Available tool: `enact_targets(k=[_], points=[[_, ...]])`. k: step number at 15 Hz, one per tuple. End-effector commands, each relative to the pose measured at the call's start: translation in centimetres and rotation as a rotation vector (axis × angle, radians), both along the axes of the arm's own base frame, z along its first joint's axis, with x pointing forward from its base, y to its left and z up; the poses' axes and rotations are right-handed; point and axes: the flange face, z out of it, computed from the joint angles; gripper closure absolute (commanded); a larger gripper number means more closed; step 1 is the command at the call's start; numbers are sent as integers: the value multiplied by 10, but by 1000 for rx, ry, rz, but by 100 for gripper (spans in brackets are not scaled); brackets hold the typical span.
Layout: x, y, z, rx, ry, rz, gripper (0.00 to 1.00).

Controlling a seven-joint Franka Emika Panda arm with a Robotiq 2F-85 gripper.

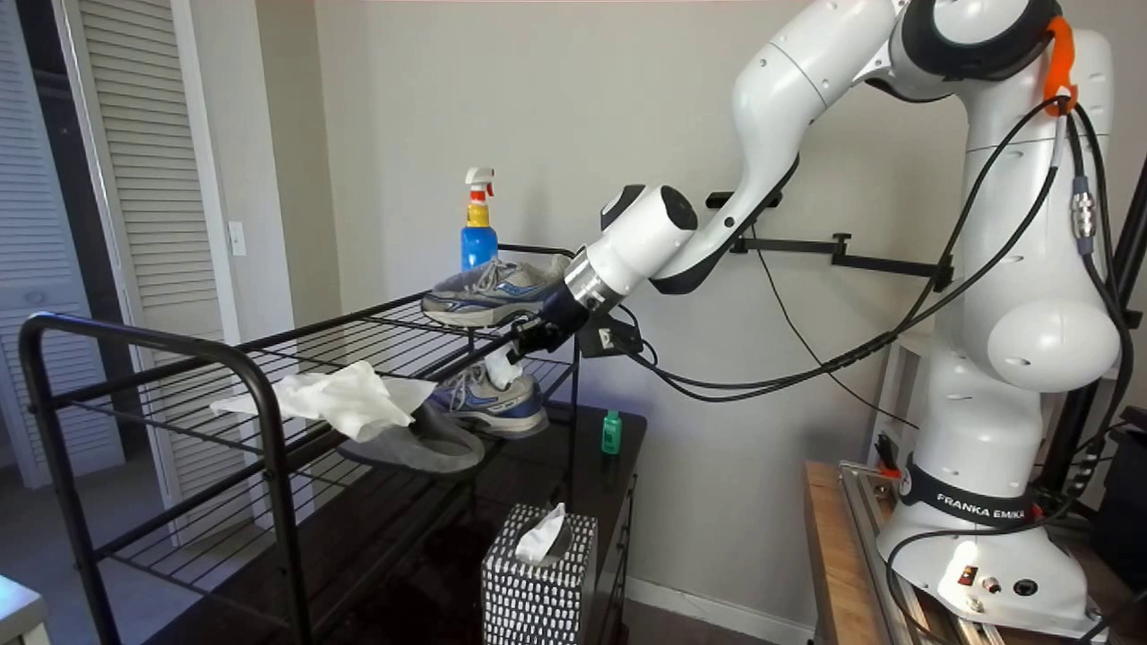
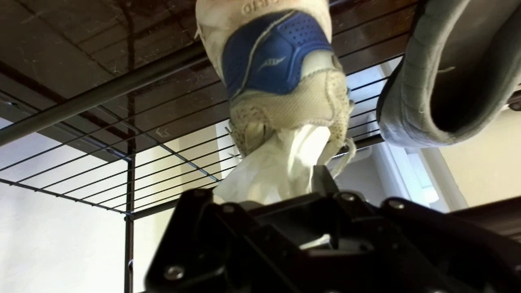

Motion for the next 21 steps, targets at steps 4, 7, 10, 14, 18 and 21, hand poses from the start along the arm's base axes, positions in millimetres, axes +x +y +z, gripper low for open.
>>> enact_targets(k=[4, 7, 10, 14, 18, 21], points=[[-38, -14, 15, 106, 93, 164, 100], [-53, -21, 9, 125, 135, 197, 100], [-55, -17, 10, 86, 110, 164, 100], [-56, -12, 19, 41, 69, 124, 73], [-50, 4, 30, 1, 30, 158, 46], [-55, 8, 12, 11, 80, 197, 26]])
